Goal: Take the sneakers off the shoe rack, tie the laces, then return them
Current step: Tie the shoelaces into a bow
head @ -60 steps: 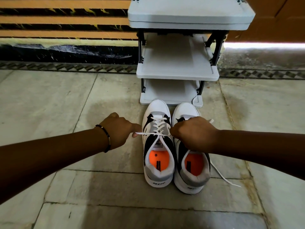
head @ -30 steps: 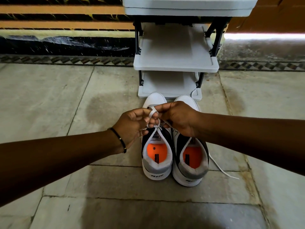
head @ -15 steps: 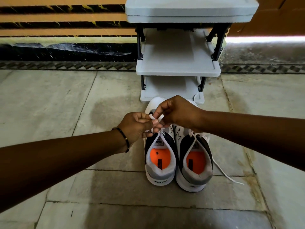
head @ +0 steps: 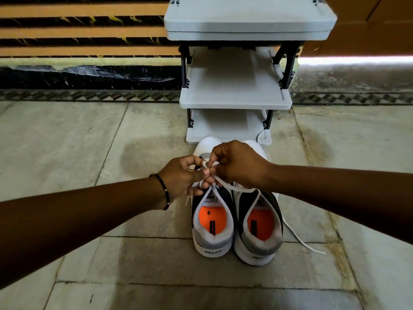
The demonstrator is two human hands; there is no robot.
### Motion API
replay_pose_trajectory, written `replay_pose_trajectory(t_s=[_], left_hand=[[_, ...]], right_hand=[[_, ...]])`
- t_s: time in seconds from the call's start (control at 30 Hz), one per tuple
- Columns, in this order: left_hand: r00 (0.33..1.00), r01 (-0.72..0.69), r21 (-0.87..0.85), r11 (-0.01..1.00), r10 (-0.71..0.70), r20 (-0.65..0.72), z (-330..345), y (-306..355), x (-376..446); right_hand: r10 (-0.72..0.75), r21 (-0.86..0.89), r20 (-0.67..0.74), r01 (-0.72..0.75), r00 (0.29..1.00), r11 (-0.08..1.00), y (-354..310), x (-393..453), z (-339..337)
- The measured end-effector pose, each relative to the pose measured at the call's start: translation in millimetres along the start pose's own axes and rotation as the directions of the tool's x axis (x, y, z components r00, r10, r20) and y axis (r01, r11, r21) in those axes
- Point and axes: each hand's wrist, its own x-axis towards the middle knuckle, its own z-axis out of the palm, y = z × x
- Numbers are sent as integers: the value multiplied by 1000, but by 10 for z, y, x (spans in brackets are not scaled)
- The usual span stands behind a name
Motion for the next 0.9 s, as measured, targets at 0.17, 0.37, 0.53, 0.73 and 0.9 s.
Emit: replay_pose_trajectory(t_s=[0.17,0.37,0.53,0.73,0.9], left_hand=[[998,-22,29,999,24,-58,50,5,-4],[994,-82,103,991,89,-64,58,-8,-10],[984,-175,156,972,177,-1,57,-26,-34],[960,-281,305,910,271,74,10,-43,-19],[999,-48,141,989,49,-5,8,-21,28]], right_hand=[[68,82,-41,-65,997,995,-21,-16,-3],[106,126,-27,-102,994,987,29,-50,3],[71,94,10,-72,997,993,77,-56,-3],[25,179,-16,-22,1000,984,97,-45,-8],[-227,-139,-63,217,972,966,130,-60,4]])
